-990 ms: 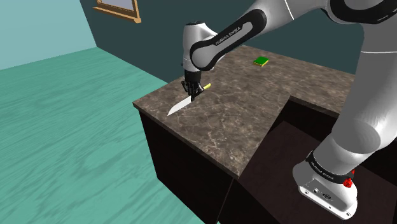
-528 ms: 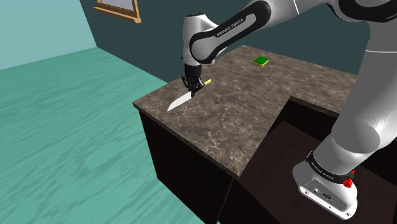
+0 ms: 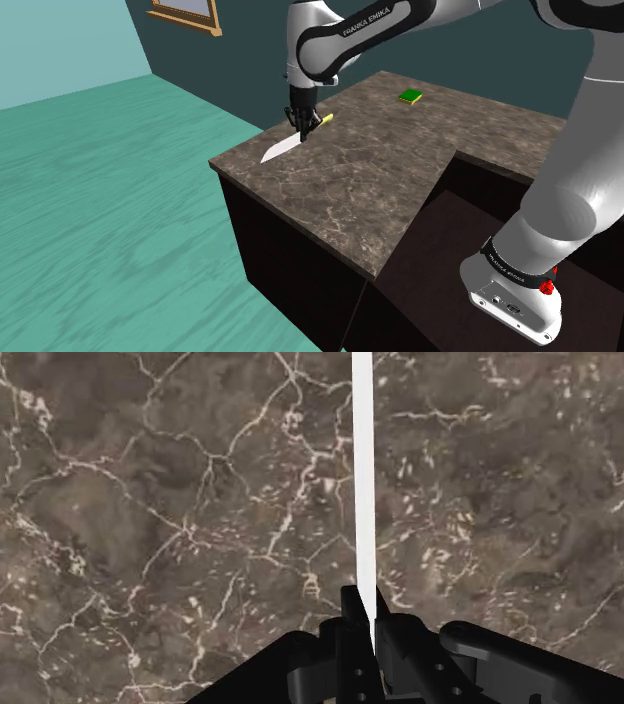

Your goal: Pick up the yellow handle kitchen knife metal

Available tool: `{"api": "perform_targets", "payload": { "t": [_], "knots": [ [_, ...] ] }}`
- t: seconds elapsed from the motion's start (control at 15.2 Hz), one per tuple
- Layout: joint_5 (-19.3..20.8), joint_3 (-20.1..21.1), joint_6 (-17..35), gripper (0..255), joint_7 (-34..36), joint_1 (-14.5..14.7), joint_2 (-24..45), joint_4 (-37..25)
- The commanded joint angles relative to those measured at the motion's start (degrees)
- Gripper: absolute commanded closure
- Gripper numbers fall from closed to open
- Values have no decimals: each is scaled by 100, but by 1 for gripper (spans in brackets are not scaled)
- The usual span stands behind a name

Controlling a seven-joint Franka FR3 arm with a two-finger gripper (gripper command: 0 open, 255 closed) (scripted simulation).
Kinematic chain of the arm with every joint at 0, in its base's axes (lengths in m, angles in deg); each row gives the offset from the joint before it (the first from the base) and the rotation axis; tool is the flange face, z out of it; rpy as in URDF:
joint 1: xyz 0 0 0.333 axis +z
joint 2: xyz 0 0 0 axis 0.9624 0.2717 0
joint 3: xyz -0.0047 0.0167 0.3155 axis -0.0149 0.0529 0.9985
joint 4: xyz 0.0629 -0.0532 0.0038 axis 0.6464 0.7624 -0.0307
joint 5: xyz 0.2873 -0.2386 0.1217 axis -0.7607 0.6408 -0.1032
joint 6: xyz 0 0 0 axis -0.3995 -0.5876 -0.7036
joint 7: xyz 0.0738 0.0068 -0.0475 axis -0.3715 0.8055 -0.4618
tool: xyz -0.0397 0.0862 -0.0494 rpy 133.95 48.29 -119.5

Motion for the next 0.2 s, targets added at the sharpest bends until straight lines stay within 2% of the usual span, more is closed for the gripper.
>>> {"api": "perform_targets", "payload": {
  "t": [0.0,0.13],
  "knots": [
    [-49,16,-139,255,-33,-16,-75,-71],
    [-52,17,-149,255,-35,-16,-80,-76]
  ]
}}
